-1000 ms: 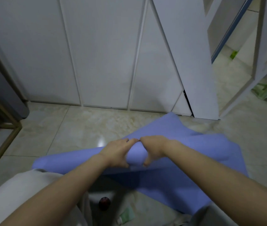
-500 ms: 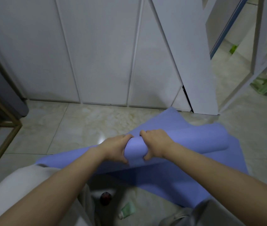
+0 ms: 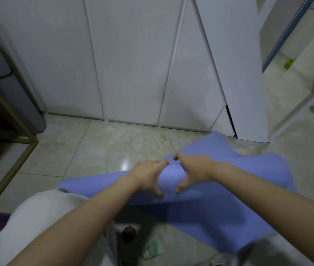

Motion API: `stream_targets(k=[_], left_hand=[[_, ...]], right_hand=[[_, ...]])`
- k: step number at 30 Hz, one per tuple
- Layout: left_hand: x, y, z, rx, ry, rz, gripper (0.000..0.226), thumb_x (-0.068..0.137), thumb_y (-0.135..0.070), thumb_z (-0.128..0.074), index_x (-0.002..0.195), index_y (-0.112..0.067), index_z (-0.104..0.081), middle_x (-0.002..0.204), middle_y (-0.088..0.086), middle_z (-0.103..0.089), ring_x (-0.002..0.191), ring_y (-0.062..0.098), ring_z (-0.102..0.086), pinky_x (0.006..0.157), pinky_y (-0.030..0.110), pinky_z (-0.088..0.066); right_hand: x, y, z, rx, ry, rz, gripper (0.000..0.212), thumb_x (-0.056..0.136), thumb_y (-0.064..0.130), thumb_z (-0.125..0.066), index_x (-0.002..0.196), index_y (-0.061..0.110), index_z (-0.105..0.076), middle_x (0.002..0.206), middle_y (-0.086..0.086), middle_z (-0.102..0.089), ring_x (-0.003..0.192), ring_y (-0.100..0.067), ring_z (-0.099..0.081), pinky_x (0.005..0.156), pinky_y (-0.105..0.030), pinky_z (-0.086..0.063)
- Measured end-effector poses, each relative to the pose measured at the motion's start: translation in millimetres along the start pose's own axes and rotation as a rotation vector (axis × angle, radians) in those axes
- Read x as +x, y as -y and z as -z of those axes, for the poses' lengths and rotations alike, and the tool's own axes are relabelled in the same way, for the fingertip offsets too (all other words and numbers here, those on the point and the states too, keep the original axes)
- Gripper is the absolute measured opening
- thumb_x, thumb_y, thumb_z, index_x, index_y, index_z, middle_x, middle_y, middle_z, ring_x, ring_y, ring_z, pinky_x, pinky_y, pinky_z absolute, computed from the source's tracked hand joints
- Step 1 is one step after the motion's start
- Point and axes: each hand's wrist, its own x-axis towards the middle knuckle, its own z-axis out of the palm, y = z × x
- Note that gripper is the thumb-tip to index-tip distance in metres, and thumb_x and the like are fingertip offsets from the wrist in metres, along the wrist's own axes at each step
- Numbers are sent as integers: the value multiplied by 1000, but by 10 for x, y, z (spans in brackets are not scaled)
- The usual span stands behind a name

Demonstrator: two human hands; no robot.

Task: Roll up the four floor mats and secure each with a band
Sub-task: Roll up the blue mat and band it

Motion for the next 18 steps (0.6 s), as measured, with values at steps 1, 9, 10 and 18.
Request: stream_targets(k=[1, 9, 10, 18], left_hand=[[14, 5, 18, -12, 13, -1, 77, 64, -46, -80, 126, -21, -39, 122, 4, -57, 108, 29, -56, 86, 39, -47], [71, 52, 117, -66, 131, -48, 83, 63, -48, -83, 130, -23, -41, 123, 4, -60, 110, 28, -56, 89, 35, -47], [63, 59, 109, -98, 138, -46, 83, 63, -47, -83, 130, -23, -41, 125, 3, -59, 110, 27, -56, 90, 36, -46], [-52, -15, -104, -13, 17, -12, 115, 67, -46, -78, 151, -26, -3, 136, 6, -35, 122, 28, -40, 97, 42, -34]], right_hand=[[-41, -6, -26, -67, -41, 23, 100, 67, 54, -76, 142, 17, -22, 124, -2, -56, 108, -25, -56, 83, -33, -42], [-62, 42, -248, -343, -210, 24, 98, 69, 47, -75, 142, 10, -21, 118, -9, -54, 105, -28, -55, 82, -35, -39], [-43, 39, -236, -309, -202, 13, 94, 68, 46, -76, 139, 10, -25, 116, -9, -56, 102, -29, -57, 78, -34, -39], [89, 0, 92, -49, 55, -64, 99, 60, 47, -83, 136, 14, -29, 120, -5, -57, 104, -27, -57, 81, -32, -45]])
